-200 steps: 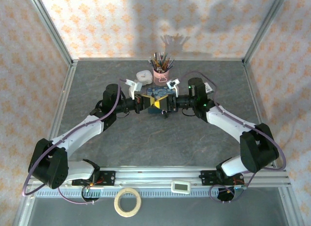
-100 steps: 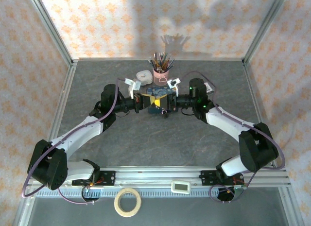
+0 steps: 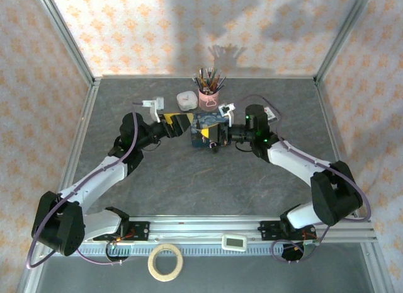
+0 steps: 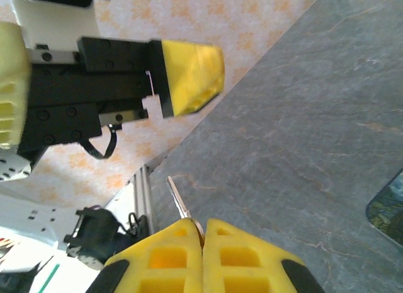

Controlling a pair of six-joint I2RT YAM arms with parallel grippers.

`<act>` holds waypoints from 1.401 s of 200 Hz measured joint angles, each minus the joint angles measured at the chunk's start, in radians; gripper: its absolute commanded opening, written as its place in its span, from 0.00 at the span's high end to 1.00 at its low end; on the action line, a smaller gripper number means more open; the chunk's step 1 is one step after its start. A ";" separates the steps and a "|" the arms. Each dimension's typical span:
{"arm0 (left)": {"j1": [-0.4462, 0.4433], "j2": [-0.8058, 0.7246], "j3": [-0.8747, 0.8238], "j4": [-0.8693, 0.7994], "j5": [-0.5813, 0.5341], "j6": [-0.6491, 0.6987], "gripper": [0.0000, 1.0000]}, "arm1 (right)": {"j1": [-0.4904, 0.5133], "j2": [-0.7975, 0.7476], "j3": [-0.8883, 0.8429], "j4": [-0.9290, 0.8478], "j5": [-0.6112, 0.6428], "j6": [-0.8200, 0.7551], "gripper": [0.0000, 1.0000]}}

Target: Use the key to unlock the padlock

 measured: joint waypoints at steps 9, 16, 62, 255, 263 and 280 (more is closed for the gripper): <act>0.000 0.013 -0.023 0.034 -0.015 -0.048 0.03 | 0.012 -0.005 0.000 -0.004 0.041 -0.018 1.00; -0.005 0.022 -0.042 0.063 -0.026 -0.086 0.05 | 0.024 -0.008 0.000 -0.009 0.079 -0.034 1.00; -0.089 0.035 -0.103 0.136 -0.158 -0.254 0.13 | 0.108 -0.010 0.000 -0.021 0.303 -0.135 1.00; -0.189 0.109 -0.083 0.197 -0.333 -0.587 0.53 | 0.372 -0.051 -0.113 0.212 1.018 -0.842 1.00; -0.189 0.109 -0.083 0.198 -0.335 -0.591 0.57 | 0.372 -0.043 -0.113 0.212 1.025 -0.857 1.00; -0.189 0.109 -0.083 0.199 -0.344 -0.599 0.63 | 0.376 -0.037 -0.113 0.214 1.036 -0.883 1.00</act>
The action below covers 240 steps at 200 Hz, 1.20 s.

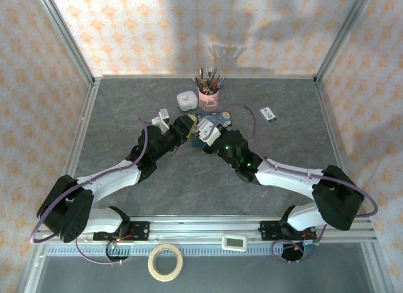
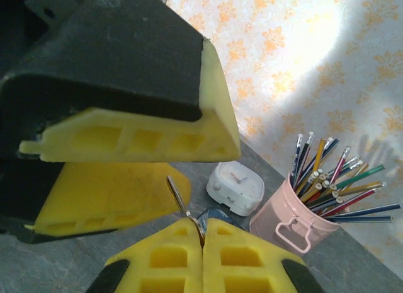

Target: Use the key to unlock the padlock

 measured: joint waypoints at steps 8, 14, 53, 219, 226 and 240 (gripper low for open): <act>-0.001 0.000 0.000 0.000 -0.004 -0.003 0.64 | 0.003 0.000 0.000 0.002 0.003 -0.010 1.00; -0.001 0.000 0.000 0.000 -0.007 -0.003 0.66 | 0.006 0.000 -0.001 0.005 0.006 -0.016 1.00; -0.001 0.005 0.000 0.000 -0.010 -0.004 0.79 | 0.024 0.000 -0.011 0.031 0.026 -0.060 1.00; 0.037 0.014 0.044 0.045 -0.005 0.426 1.00 | -0.222 -0.151 0.001 -0.046 -0.351 0.536 0.55; 0.037 0.010 0.044 0.059 0.006 0.451 1.00 | -0.238 -0.148 0.005 -0.043 -0.384 0.591 0.55; 0.037 0.004 0.044 0.093 0.029 0.496 1.00 | -0.266 -0.130 0.009 -0.024 -0.454 0.698 0.55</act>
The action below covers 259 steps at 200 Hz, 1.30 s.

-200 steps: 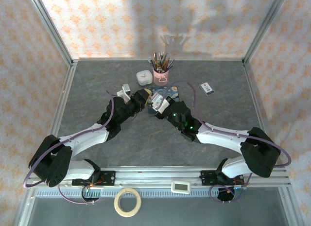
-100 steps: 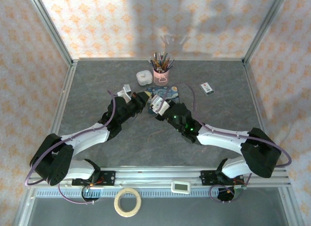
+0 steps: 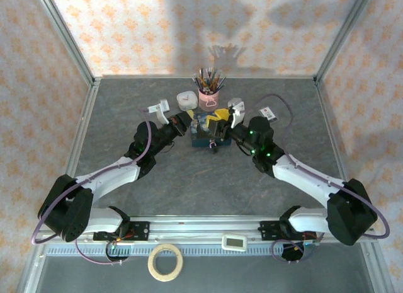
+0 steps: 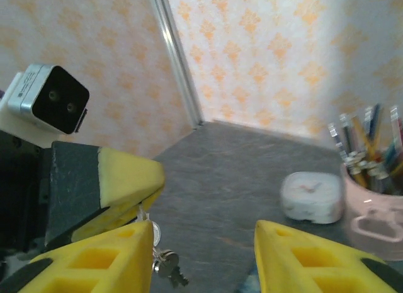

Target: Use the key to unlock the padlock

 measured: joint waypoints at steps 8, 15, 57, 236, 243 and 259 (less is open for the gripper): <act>0.000 -0.002 0.000 0.024 0.016 0.020 1.00 | -0.013 0.018 0.004 0.013 -0.039 0.054 0.55; 0.000 -0.004 -0.001 0.045 0.029 0.035 1.00 | -0.022 0.040 0.009 0.026 -0.078 0.107 0.55; 0.000 -0.006 -0.027 0.173 0.098 0.063 1.00 | -0.034 0.171 0.013 0.187 -0.290 0.378 0.55; -0.006 -0.064 -0.072 0.235 0.119 0.102 1.00 | -0.040 0.154 -0.014 0.439 -0.423 0.525 0.62; -0.012 -0.064 -0.072 0.235 0.119 0.100 1.00 | -0.040 0.162 -0.014 0.455 -0.429 0.531 0.63; -0.026 -0.064 -0.072 0.235 0.119 0.097 1.00 | -0.037 0.185 -0.014 0.484 -0.443 0.546 0.64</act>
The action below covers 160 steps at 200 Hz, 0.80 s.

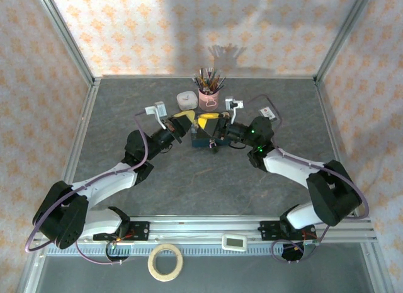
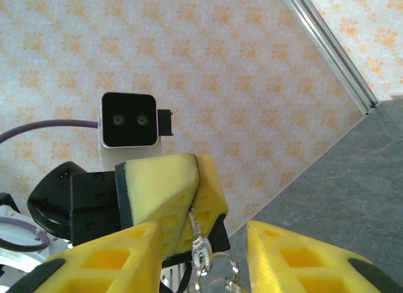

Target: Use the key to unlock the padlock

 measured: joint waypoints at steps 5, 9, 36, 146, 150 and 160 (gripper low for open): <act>-0.004 0.000 0.000 0.000 0.000 -0.002 1.00 | 0.002 0.008 0.000 0.008 -0.004 0.005 0.65; -0.006 0.000 0.000 0.000 0.000 -0.003 1.00 | 0.003 0.013 0.000 0.013 -0.005 0.007 0.67; -0.013 0.000 0.000 0.003 0.000 -0.021 1.00 | 0.007 0.028 -0.006 0.054 -0.014 0.032 0.72; -0.020 0.014 0.000 0.036 -0.012 -0.054 1.00 | 0.024 0.068 -0.045 0.204 -0.029 0.144 0.80; -0.021 0.014 0.000 0.037 -0.013 -0.055 1.00 | 0.024 0.069 -0.045 0.206 -0.030 0.142 0.82; -0.025 0.014 0.000 0.039 -0.018 -0.055 1.00 | 0.024 0.074 -0.045 0.215 -0.030 0.153 0.88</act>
